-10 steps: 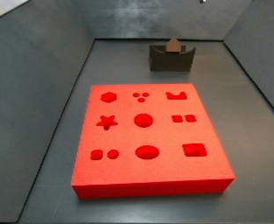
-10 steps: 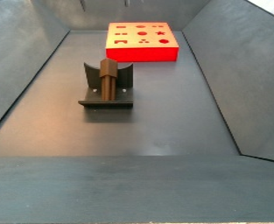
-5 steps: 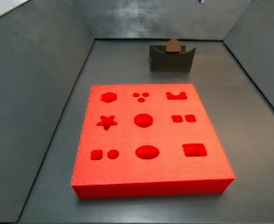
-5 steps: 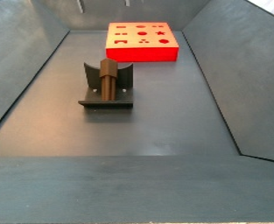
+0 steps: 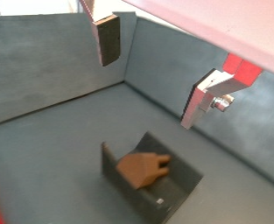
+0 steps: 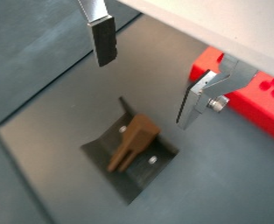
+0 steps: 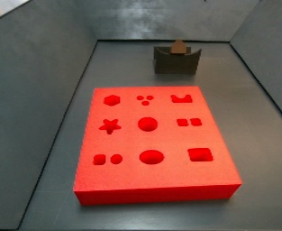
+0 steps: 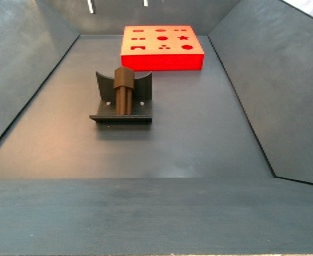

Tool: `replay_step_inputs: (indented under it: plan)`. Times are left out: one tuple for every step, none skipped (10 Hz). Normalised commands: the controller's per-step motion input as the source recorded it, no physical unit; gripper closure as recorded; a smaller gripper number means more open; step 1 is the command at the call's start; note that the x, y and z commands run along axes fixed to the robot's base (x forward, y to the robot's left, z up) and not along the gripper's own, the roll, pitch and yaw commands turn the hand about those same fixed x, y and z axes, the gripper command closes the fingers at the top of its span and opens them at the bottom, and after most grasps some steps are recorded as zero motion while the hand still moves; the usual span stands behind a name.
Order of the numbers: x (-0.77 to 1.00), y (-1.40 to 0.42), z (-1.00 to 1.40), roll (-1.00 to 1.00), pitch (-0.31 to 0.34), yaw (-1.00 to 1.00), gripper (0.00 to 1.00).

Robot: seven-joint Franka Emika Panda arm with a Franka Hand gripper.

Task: Pick up the 3 prong object. Move up. Place the 3 prong object on the fixture. Regrasp the 3 prong object. Move to above the board. Insert the 3 prong object.
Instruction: Regrasp the 3 prong object.

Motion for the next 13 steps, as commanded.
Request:
replay_step_inputs:
  plan:
    - [0.0, -0.02, 0.01, 1.0, -0.018, 0.03, 0.0]
    - [0.02, -0.02, -0.01, 1.0, -0.005, 0.03, 0.0]
    - [0.03, -0.02, -0.02, 1.0, -0.001, 0.03, 0.0]
    - [0.05, -0.03, -0.01, 1.0, 0.02, 0.03, 0.0]
    - [0.05, -0.03, -0.01, 1.0, 0.031, 0.04, 0.0]
    - [0.07, -0.03, -0.02, 1.0, 0.059, 0.04, 0.0]
    - [0.08, -0.03, -0.02, 1.0, 0.089, 0.05, 0.0]
    - [0.09, -0.04, -0.01, 0.89, 0.126, 0.07, 0.0]
    - [0.1, -0.05, -0.01, 0.7, 0.136, 0.09, 0.0]
    - [0.1, -0.04, -0.02, 0.46, 0.138, 0.11, 0.0]
    - [0.1, -0.04, -0.01, 0.31, 0.128, 0.13, 0.0]
    - [0.08, -0.03, -0.01, 0.21, 0.099, 0.15, 0.0]
    - [0.03, 0.07, -1.0, 0.24, 0.042, 0.24, 0.0]
